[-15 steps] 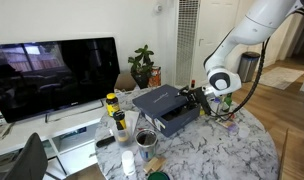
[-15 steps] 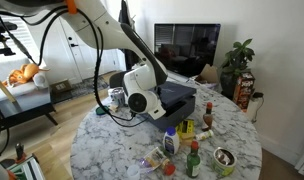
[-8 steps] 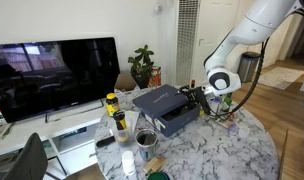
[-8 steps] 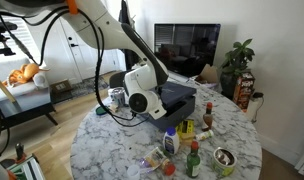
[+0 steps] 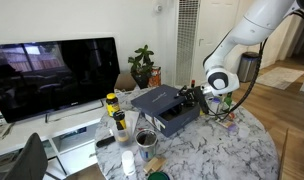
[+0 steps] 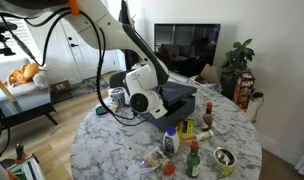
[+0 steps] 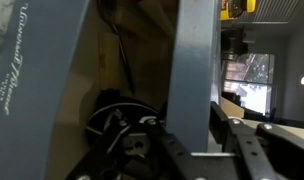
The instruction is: Pick up the blue box lid and place it upside down on the table
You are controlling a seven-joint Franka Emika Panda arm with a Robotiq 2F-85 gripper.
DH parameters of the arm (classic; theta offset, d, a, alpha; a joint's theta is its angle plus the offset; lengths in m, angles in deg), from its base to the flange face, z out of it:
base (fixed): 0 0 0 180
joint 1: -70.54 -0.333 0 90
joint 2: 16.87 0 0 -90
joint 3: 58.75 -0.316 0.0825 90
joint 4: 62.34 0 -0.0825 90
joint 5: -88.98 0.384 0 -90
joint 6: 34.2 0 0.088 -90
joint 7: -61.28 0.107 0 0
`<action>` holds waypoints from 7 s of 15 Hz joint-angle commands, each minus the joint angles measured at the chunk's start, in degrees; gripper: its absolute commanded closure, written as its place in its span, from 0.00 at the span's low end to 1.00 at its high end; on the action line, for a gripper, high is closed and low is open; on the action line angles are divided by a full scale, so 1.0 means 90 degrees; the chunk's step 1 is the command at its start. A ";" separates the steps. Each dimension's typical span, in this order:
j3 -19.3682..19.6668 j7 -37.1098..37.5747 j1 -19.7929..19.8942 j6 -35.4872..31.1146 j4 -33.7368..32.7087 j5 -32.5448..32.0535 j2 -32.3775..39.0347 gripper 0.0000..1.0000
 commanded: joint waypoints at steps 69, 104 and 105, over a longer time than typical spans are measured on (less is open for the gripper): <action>-0.7558 0.4751 0.3403 -0.1501 0.4019 -1.2995 -0.6908 1.00; -0.7865 0.3494 0.3939 -0.0390 0.4016 -1.2837 -0.6613 0.00; -0.7729 0.3517 0.3907 -0.0340 0.4013 -1.2743 -0.6629 0.00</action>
